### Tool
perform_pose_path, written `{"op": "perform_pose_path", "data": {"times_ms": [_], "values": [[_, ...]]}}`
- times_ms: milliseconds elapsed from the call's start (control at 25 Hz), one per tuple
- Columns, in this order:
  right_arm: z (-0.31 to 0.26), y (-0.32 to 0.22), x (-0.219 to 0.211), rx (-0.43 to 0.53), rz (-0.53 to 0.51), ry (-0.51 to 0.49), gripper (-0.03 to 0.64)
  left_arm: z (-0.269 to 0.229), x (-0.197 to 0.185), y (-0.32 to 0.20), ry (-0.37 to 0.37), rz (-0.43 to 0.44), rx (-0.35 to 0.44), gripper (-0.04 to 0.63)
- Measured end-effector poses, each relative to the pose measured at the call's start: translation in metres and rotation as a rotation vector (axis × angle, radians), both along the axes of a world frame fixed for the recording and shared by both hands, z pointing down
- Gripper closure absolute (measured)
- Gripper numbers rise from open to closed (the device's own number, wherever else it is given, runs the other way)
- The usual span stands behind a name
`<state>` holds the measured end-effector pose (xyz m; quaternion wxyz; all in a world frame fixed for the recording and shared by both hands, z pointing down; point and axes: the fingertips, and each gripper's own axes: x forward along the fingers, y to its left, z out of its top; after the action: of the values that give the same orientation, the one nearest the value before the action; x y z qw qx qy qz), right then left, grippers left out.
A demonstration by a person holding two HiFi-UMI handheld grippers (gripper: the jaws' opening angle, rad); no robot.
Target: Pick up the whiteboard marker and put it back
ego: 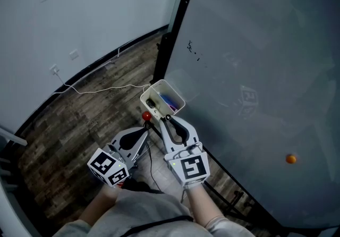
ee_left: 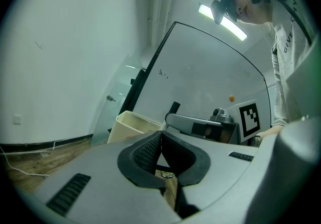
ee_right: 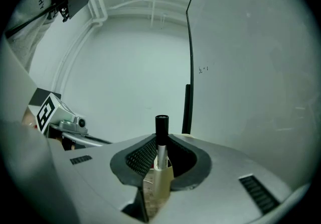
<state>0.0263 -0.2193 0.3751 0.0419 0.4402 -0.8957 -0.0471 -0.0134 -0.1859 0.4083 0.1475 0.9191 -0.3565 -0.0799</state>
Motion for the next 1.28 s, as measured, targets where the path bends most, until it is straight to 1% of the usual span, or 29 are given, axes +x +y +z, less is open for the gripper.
{"op": "perform_pose_path", "data": {"times_ms": [320, 520, 800, 1280], "values": [[-0.029, 0.010, 0.006, 0.067, 0.004, -0.051, 0.541, -0.006, 0.003, 0.006, -0.001, 0.021, 0.017, 0.580], [-0.043, 0.021, 0.007, 0.107, 0.012, -0.057, 0.541, -0.015, 0.002, 0.013, 0.004, 0.031, 0.032, 0.580], [-0.057, 0.024, 0.006, 0.116, 0.030, -0.074, 0.541, -0.021, -0.003, 0.023, 0.003, 0.045, 0.036, 0.580], [-0.078, 0.034, -0.001, 0.133, 0.035, -0.108, 0.541, -0.025, -0.020, 0.034, 0.001, 0.041, 0.027, 0.580]]}}
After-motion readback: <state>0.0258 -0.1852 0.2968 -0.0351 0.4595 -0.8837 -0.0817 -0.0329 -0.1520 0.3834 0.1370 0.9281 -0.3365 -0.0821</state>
